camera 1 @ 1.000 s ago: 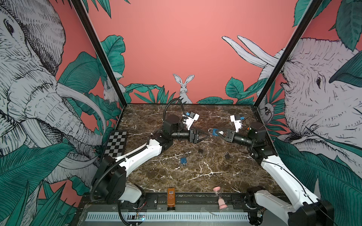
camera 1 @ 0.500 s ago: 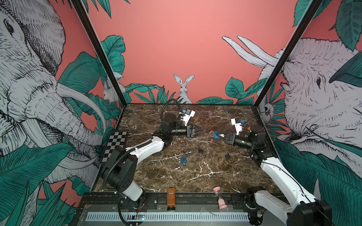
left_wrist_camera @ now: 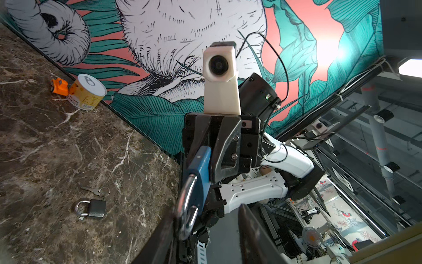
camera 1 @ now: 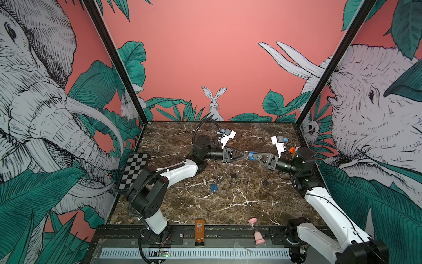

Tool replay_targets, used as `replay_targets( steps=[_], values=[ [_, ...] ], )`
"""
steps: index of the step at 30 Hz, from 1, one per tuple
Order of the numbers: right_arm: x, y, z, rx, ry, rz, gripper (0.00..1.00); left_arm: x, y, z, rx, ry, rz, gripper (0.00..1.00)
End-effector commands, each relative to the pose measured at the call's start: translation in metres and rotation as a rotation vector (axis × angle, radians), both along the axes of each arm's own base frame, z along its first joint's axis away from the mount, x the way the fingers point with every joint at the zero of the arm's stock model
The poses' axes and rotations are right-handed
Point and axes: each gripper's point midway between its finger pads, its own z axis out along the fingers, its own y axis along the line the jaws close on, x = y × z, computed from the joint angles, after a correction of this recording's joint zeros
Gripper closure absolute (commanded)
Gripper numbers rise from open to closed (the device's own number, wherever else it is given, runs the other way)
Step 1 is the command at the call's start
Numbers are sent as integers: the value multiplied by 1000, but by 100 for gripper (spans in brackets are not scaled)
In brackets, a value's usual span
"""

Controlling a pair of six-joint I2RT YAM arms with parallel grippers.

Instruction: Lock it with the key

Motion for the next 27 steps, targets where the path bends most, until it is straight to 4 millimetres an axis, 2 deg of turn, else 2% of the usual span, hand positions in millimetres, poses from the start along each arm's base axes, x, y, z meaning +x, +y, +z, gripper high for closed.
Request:
replay_targets(
  steps=[1, 6, 8, 14, 27],
  values=[
    [-8, 4, 18, 23, -108, 52, 100, -11, 0, 24, -56, -54, -46, 57],
    [-9, 5, 23, 38, -128, 71, 100, -9, -2, 26, -52, -55, -50, 58],
    [-10, 5, 24, 38, -133, 71, 100, -21, -10, 25, -50, -53, -82, 58],
    [-11, 7, 21, 32, -128, 74, 100, -22, -15, 24, -39, -51, -95, 59],
    [-10, 9, 17, 18, -120, 81, 100, -22, -17, 26, -40, -46, -95, 75]
  ],
)
